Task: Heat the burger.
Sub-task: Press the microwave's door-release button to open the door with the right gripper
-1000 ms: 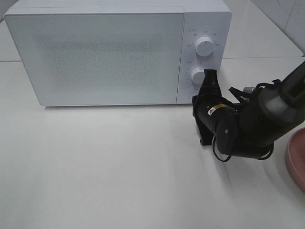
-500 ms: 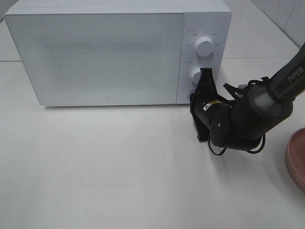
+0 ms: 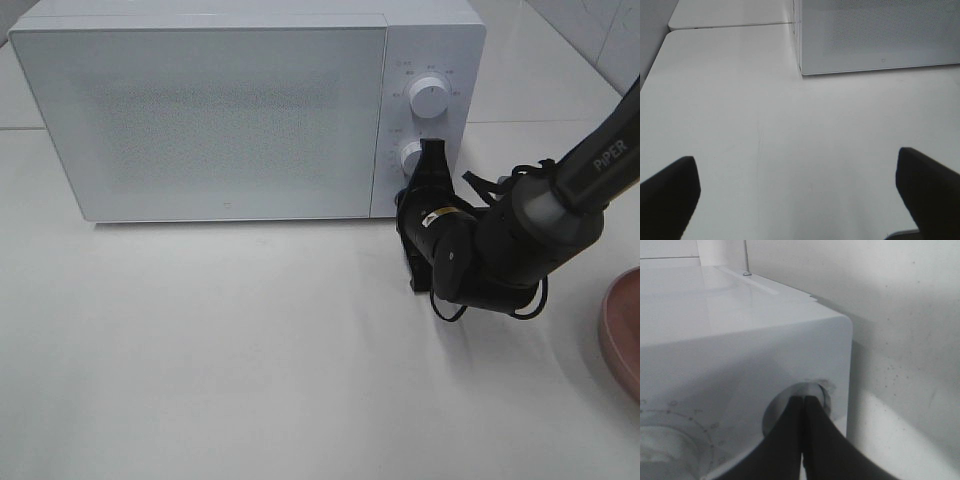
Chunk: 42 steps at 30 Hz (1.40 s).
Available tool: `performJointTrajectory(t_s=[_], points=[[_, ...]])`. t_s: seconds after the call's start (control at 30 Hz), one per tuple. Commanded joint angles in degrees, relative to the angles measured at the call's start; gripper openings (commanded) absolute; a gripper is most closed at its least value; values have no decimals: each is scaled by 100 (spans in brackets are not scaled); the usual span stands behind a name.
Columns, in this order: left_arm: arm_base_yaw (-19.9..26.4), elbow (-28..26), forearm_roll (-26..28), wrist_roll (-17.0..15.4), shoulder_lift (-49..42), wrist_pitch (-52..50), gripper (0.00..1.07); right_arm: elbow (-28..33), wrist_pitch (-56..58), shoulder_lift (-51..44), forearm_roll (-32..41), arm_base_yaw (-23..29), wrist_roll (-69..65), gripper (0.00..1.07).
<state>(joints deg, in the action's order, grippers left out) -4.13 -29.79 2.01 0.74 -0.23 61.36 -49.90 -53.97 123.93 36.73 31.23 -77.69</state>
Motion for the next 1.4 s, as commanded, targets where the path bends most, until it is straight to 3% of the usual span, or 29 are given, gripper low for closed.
performJointTrajectory(t_s=[0.03,0.33,0.97,1.4], points=[[6,17,0,-34,-103,-17,100,-332,-905,-52,-92,-57,166,0],[6,17,0,-34,-103,-17,100,-819,-1530,223,11,-57,350,0],[6,17,0,-34,-103,-17,100,-785,-997,160,-34,-57,430,0],[6,17,0,-34,-103,-17,100,-34,-52,-367,-6,-40,407,0]])
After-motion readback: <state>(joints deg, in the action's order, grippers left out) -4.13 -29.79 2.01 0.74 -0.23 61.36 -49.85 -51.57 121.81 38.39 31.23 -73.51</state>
